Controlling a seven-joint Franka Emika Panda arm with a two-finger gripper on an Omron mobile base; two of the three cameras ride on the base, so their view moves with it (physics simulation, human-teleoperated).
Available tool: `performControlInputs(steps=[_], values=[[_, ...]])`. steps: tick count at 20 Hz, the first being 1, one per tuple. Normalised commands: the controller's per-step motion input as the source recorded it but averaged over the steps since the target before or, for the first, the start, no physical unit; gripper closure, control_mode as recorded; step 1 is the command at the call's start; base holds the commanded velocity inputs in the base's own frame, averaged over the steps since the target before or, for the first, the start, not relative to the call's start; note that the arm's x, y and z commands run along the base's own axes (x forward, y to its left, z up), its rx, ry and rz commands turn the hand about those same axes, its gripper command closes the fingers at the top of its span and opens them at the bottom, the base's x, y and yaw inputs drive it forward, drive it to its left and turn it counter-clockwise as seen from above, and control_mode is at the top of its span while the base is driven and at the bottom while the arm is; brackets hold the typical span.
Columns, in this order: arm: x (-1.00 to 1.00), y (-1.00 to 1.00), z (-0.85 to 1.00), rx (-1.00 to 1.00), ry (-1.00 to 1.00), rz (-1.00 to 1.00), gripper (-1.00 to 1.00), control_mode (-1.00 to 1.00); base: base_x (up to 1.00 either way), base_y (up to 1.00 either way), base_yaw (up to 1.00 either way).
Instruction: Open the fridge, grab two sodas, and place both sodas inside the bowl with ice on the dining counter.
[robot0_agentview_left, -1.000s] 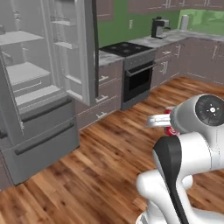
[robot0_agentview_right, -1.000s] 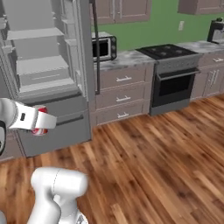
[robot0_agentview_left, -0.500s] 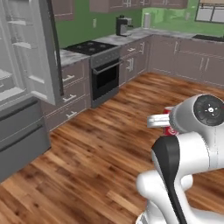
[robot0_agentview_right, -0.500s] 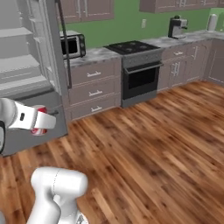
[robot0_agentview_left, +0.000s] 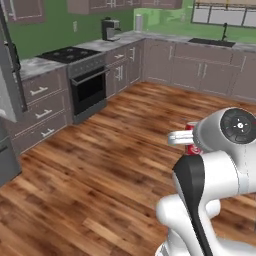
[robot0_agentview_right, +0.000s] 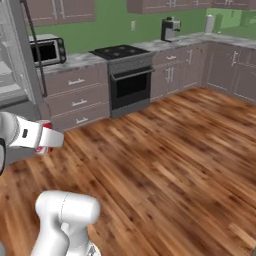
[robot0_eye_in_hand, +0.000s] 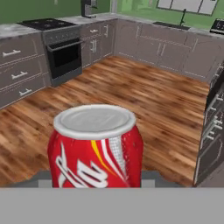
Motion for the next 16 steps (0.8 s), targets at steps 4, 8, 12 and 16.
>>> performControlInputs(steps=[4, 8, 12, 16], values=[[0.00, 0.00, 0.00, 0.00, 0.00, 0.00, 1.00, 1.00, -0.07, -1.00, -0.17], [0.00, 0.00, 0.00, 0.00, 0.00, 0.00, 1.00, 1.00, -0.06, -1.00, -0.17], [0.00, 0.00, 0.00, 0.00, 0.00, 0.00, 1.00, 1.00, -0.01, -1.00, -0.16], [0.00, 0.00, 0.00, 0.00, 0.00, 0.00, 1.00, 1.00, -0.02, -1.00, -0.16]])
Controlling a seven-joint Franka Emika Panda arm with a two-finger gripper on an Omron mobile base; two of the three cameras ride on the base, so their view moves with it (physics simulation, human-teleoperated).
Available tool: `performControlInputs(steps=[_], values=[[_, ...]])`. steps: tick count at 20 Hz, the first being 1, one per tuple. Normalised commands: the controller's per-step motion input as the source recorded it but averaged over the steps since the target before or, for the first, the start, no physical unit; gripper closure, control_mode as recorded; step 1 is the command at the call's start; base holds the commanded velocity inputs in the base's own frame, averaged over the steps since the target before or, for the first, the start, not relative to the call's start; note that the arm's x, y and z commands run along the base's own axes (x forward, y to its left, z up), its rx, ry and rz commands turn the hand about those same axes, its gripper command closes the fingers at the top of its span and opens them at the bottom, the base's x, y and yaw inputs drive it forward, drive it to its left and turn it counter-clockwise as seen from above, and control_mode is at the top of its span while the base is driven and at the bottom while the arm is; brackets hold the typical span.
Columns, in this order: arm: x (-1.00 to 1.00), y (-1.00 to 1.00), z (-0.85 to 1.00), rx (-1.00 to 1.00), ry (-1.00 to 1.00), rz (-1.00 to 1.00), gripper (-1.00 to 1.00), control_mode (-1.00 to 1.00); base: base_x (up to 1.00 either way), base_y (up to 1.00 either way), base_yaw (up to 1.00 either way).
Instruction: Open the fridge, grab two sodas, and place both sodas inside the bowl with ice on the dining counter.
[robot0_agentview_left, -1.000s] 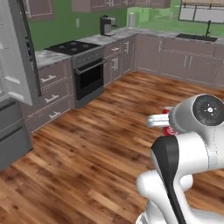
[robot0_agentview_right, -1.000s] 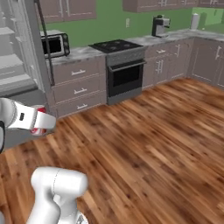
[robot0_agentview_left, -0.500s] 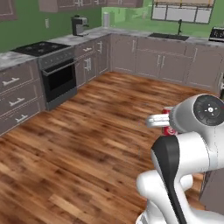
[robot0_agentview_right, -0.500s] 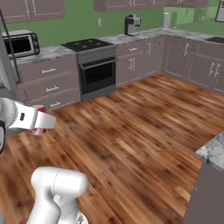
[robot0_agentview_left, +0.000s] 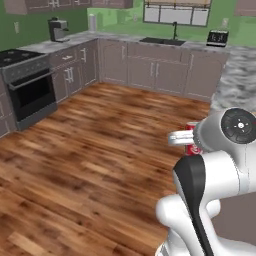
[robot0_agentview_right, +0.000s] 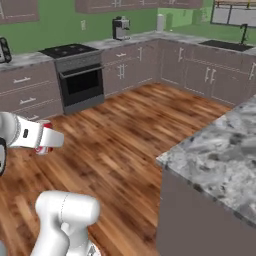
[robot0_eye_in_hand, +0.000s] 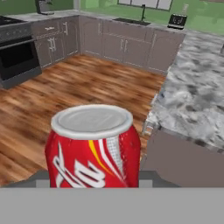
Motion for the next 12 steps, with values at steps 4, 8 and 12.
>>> performControlInputs(steps=[4, 8, 12], values=[[0.00, 0.00, 0.00, 0.00, 0.00, 0.00, 1.00, 1.00, -0.08, -1.00, -0.16], [0.00, 0.00, 0.00, 0.00, 0.00, 0.00, 1.00, 1.00, -0.18, -1.00, -0.16], [0.00, 0.00, 0.00, 0.00, 0.00, 0.00, 1.00, 1.00, -0.20, -1.00, -0.16]])
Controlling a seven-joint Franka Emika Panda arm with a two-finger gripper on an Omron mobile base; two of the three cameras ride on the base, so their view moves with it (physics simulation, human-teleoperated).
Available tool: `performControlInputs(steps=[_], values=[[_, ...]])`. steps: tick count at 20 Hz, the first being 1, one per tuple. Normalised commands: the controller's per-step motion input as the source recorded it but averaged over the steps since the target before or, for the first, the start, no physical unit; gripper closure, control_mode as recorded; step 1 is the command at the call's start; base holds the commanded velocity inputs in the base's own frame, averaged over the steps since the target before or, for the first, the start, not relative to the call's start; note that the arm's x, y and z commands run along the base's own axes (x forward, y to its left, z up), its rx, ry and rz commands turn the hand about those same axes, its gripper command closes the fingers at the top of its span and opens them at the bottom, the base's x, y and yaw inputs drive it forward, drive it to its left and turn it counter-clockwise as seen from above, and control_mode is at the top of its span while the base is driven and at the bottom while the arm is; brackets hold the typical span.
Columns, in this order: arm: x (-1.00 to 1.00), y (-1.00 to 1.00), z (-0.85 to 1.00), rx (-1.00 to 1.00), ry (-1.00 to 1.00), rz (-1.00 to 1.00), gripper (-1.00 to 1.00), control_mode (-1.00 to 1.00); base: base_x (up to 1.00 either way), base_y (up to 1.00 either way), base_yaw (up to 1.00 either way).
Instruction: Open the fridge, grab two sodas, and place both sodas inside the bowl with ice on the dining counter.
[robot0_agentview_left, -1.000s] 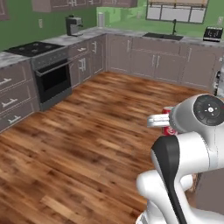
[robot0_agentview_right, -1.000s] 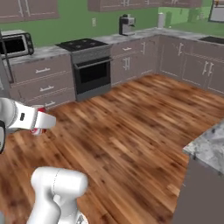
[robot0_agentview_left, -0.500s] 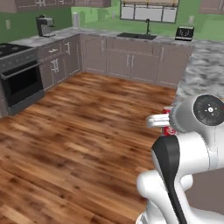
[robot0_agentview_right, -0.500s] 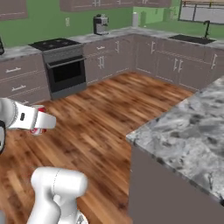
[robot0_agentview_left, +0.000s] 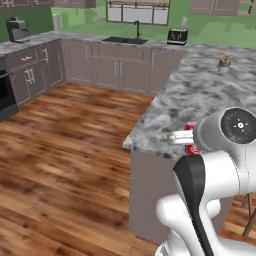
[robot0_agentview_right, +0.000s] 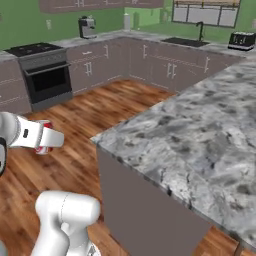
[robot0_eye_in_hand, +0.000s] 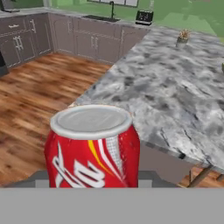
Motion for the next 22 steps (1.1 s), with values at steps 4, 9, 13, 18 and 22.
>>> performControlInputs(steps=[4, 9, 13, 18, 22], values=[[0.00, 0.00, 0.00, 0.00, 0.00, 0.00, 1.00, 1.00, -0.19, -1.00, -0.17], [0.00, 0.00, 0.00, 0.00, 0.00, 0.00, 1.00, 1.00, -0.19, -1.00, -0.17], [0.00, 0.00, 0.00, 0.00, 0.00, 0.00, 1.00, 1.00, -0.17, -1.00, -0.17], [0.00, 0.00, 0.00, 0.00, 0.00, 0.00, 1.00, 1.00, -0.05, -1.00, -0.17], [0.00, 0.00, 0.00, 0.00, 0.00, 0.00, 1.00, 1.00, 0.06, -1.00, -0.13]])
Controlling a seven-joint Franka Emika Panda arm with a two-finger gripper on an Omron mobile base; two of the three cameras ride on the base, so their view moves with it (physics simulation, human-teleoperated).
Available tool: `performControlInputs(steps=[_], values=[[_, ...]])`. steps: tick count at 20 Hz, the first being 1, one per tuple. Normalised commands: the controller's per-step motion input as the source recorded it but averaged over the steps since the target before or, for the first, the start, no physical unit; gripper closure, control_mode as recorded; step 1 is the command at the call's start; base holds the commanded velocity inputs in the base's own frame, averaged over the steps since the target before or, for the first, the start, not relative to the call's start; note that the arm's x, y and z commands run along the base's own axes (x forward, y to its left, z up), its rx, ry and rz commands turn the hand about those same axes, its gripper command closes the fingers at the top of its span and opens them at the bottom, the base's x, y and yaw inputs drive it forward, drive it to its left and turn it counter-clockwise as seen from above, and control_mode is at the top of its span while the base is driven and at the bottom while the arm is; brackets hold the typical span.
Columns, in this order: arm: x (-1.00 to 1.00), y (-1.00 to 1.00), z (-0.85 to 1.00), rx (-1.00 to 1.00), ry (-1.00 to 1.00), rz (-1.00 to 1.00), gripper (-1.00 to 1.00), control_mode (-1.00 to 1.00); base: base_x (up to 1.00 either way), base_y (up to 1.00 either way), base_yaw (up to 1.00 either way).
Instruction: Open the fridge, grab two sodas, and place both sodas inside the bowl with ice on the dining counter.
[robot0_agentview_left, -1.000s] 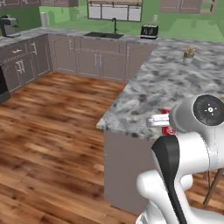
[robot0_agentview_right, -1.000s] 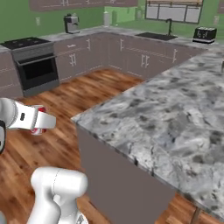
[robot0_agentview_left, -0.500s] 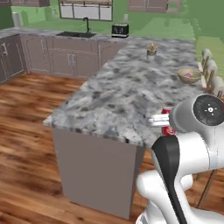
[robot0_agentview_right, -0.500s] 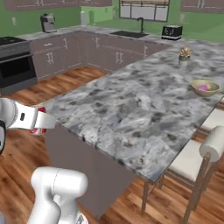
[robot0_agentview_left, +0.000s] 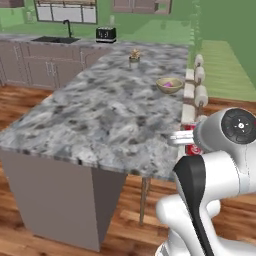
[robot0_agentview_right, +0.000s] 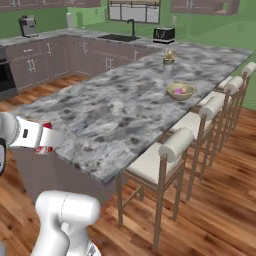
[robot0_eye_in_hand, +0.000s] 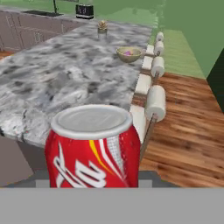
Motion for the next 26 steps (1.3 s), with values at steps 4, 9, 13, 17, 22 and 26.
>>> performControlInputs(steps=[4, 9, 13, 17, 22, 26], values=[[0.00, 0.00, 0.00, 0.00, 0.00, 0.00, 1.00, 1.00, 0.29, -1.00, -0.03], [0.00, 0.00, 0.00, 0.00, 0.00, 0.00, 1.00, 1.00, 0.35, -1.00, 0.00], [0.00, 0.00, 0.00, 0.00, 0.00, 0.00, 1.00, 1.00, 0.34, -1.00, 0.02], [0.00, 0.00, 0.00, 0.00, 0.00, 0.00, 1.00, 1.00, 0.30, -0.76, 0.17], [0.00, 0.00, 0.00, 0.00, 0.00, 0.00, 1.00, 1.00, 0.40, -0.52, 0.27], [0.00, 0.00, 0.00, 0.00, 0.00, 0.00, 1.00, 1.00, 0.44, -0.52, 0.29]])
